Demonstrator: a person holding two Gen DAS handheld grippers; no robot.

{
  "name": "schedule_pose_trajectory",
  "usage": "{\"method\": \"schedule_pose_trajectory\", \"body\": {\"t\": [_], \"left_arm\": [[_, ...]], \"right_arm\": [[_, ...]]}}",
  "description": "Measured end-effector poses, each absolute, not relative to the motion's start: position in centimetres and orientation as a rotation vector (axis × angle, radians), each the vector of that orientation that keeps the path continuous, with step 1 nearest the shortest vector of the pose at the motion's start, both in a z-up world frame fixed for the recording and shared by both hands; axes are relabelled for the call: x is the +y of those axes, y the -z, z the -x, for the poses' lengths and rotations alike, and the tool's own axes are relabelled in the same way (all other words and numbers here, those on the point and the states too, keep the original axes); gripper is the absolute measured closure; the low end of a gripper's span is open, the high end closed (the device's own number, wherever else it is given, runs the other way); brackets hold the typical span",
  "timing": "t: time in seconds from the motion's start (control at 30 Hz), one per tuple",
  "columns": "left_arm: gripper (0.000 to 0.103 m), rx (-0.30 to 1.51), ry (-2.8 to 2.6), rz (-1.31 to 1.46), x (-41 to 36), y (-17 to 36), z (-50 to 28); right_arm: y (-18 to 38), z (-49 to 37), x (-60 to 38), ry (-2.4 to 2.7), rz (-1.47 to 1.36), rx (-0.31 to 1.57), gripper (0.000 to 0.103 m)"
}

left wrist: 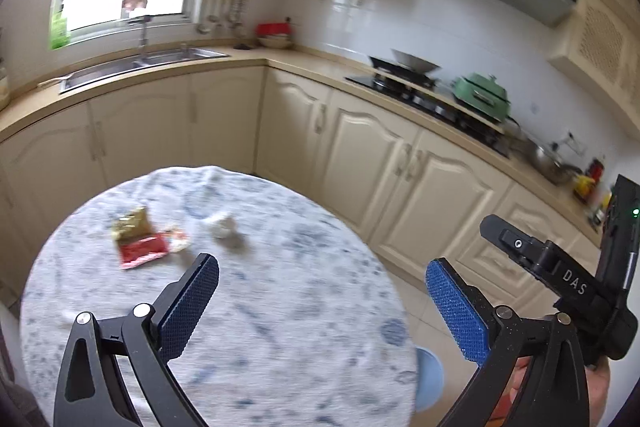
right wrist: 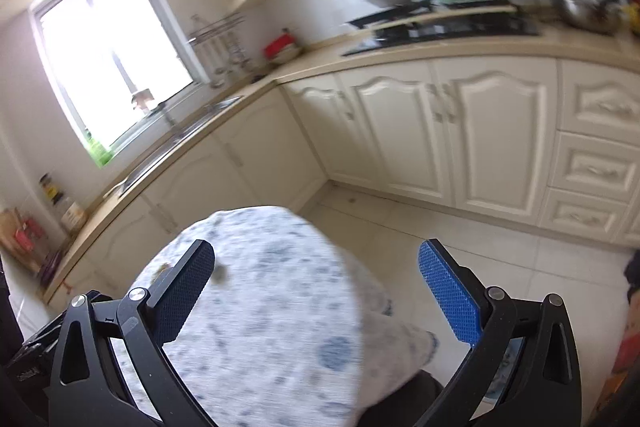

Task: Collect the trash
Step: 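Move both tools back to the table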

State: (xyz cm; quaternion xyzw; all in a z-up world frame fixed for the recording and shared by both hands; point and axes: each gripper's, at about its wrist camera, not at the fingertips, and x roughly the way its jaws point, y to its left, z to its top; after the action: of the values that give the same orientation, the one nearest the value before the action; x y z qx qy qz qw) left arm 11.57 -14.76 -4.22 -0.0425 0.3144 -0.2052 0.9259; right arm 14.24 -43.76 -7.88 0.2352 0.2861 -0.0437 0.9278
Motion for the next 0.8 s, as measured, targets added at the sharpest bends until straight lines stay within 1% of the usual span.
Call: {"method": "schedule_pose_trajectory", "body": {"t": [0.27, 0.47, 0.67, 0.8], "left_arm": [[0.001, 0.603, 0.261, 0.097, -5.1, 2.0, -9.2], [0.001, 0.603, 0.158, 0.06, -1.2, 2.0, -9.3], [0.001, 0.635, 0.102, 0.031, 0.2, 3.5, -12.2], [0.001, 0.7, 0.087, 0.042, 0.6, 5.4, -16.5]], "right_arm": [[5.6, -19.0, -32.8, -0.049, -0.355, 0.637, 0.0], [6.0, -21.9, -26.6, -0.123, -0.266, 0.682, 0.0], [8.3, -24.7, -23.5, -0.17, -0.178, 0.755, 0.0], [10.6, -27.1, -22.6, -0.206, -0.154, 0.814, 0.0]]}}
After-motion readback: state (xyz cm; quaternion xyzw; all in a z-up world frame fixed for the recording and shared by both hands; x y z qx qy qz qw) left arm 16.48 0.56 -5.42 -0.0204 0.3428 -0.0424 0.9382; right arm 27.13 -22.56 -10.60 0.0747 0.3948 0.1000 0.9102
